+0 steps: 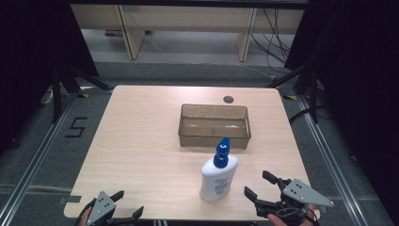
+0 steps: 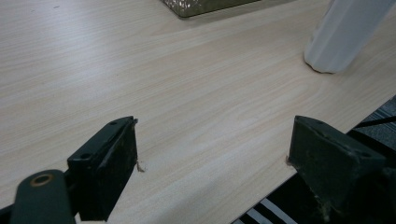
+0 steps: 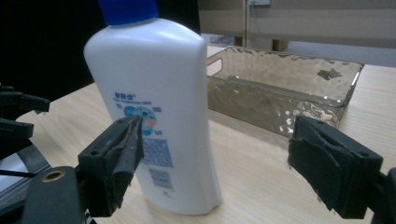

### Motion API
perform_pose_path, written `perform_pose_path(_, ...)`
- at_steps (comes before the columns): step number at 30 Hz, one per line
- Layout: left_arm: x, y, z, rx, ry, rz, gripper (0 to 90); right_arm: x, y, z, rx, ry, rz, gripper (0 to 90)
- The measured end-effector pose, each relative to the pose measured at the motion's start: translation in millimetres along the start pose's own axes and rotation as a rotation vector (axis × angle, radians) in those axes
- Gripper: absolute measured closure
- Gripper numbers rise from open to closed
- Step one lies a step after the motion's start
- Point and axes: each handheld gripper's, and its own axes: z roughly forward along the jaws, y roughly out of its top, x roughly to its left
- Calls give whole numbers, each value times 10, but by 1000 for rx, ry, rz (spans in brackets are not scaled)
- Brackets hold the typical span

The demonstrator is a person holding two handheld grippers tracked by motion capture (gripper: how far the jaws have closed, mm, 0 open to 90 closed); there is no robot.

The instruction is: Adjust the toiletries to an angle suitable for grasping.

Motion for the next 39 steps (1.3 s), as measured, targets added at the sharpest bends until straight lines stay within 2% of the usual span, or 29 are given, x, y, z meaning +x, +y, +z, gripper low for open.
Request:
perform_pose_path(3, 6, 3, 4, -2, -3, 2, 148, 22, 21, 6, -16, 5, 1, 185)
perform_pose_path(4, 7, -2, 14, -8, -8, 1, 148, 22, 37, -6, 3, 12, -6, 185)
perform_pose_path(5, 2, -1, 3, 0, 0, 3, 148, 33, 50, 8, -15, 21, -4, 185)
perform_pose_path(6, -2, 2, -3, 4, 5, 1, 148, 41, 59, -5, -3, 10, -8, 186)
perform_pose_path(9, 3, 3, -1, -6, 1, 2, 148, 65, 76, 6, 0, 25, 0, 188)
perform_pose_path(13, 5, 3, 1, -2, 2, 5, 148, 73, 98, 30, -16, 27, -9, 190)
perform_pose_path(14, 4, 2, 1, -2, 1, 3, 148, 67, 109, 26, -13, 16, -26, 190)
perform_pose_path(15, 3, 2, 1, -1, 3, 2, 148, 78, 121, 25, -7, 22, -12, 190)
perform_pose_path(16, 3, 2, 1, -1, 3, 2, 148, 69, 128, 34, -16, 18, -32, 191)
perform_pose_path(17, 3, 2, 2, 2, 4, 0, 148, 69, 128, 34, -16, 18, -32, 191)
perform_pose_path(26, 16, 5, -3, 10, 5, 6, 148, 90, 233, 61, -29, 53, -31, 206)
perform_pose_path(27, 13, 4, -3, 9, 5, 2, 148, 84, 250, 59, -30, 47, -45, 206)
perform_pose_path(29, 19, 3, 0, 5, 1, 0, 148, 103, 278, 64, -24, 59, -28, 210)
perform_pose_path(30, 20, 2, 0, 7, 3, -1, 148, 97, 295, 72, -35, 52, -44, 211)
perform_pose_path(33, 18, 1, -1, 6, 7, -7, 149, 125, 344, 94, -31, 63, -51, 213)
perform_pose_path(34, 17, 2, -1, 4, 6, -8, 149, 129, 359, 102, -31, 52, -63, 213)
perform_pose_path(35, 17, 2, -1, 4, 6, -8, 148, 144, 369, 113, -27, 61, -48, 216)
perform_pose_path(36, 21, 2, -2, 6, 4, 0, 149, 149, 381, 118, -30, 54, -57, 221)
perform_pose_path(39, 23, 2, -4, 11, 11, -2, 148, 157, 410, 155, -42, 76, -62, 223)
